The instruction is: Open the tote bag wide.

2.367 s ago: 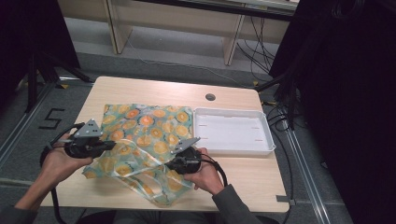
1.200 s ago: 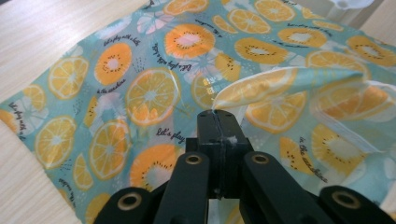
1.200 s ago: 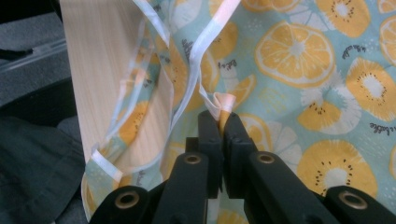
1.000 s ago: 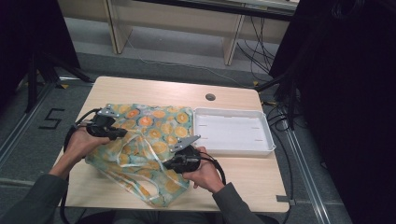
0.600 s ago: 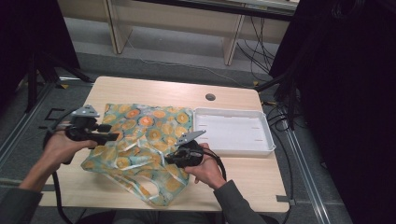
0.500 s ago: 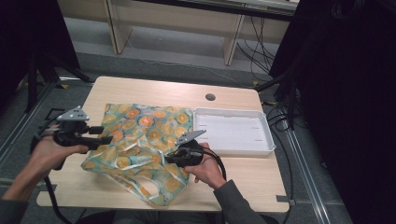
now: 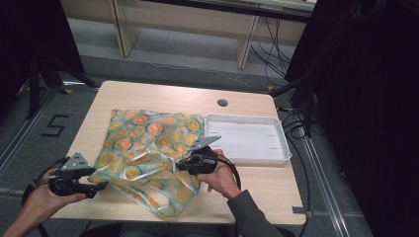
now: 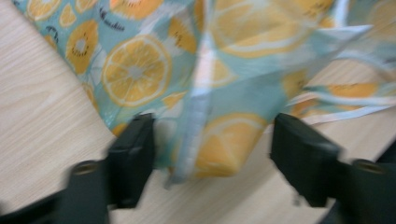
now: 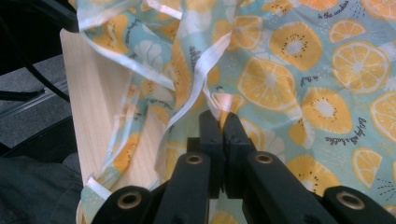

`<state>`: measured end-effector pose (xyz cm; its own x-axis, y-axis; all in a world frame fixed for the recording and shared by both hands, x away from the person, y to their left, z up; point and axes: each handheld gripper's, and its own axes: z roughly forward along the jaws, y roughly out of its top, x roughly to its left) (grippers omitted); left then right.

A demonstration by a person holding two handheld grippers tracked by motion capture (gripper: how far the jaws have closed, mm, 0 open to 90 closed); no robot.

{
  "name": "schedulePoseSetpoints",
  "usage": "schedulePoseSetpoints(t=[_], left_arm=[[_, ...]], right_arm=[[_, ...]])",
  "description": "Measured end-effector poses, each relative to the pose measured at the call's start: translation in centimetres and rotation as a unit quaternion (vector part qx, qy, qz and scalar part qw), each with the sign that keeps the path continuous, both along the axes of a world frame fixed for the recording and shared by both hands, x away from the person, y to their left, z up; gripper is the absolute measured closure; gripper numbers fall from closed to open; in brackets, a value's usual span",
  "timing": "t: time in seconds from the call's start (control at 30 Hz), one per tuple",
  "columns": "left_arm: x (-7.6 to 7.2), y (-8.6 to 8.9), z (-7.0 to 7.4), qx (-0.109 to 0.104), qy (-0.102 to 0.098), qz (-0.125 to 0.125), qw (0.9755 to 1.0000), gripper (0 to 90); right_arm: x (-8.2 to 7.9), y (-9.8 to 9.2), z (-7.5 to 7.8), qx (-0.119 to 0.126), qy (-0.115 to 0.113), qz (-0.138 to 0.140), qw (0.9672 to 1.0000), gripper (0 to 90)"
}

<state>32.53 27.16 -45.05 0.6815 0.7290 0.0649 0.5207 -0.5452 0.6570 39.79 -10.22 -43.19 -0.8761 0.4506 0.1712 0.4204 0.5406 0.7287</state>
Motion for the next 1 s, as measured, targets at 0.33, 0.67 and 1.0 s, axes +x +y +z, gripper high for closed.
schedulePoseSetpoints(t=[0.33,0.67,1.0], left_arm=[[-1.9,0.3,5.1,-0.002,-0.024,-0.049,0.9985,88.9],[1.4,0.4,8.7,-0.013,-0.021,-0.045,0.9987,88.5],[6.9,0.6,4.3,-0.014,0.049,-0.001,0.9987,88.5]], right_arm=[[-0.4,-0.5,1.0,0.003,-0.011,0.013,0.9999,89.9],[0.6,-0.7,3.5,0.028,-0.039,-0.004,0.9988,89.9],[5.5,0.7,0.7,-0.029,-0.036,-0.054,0.9975,89.9]])
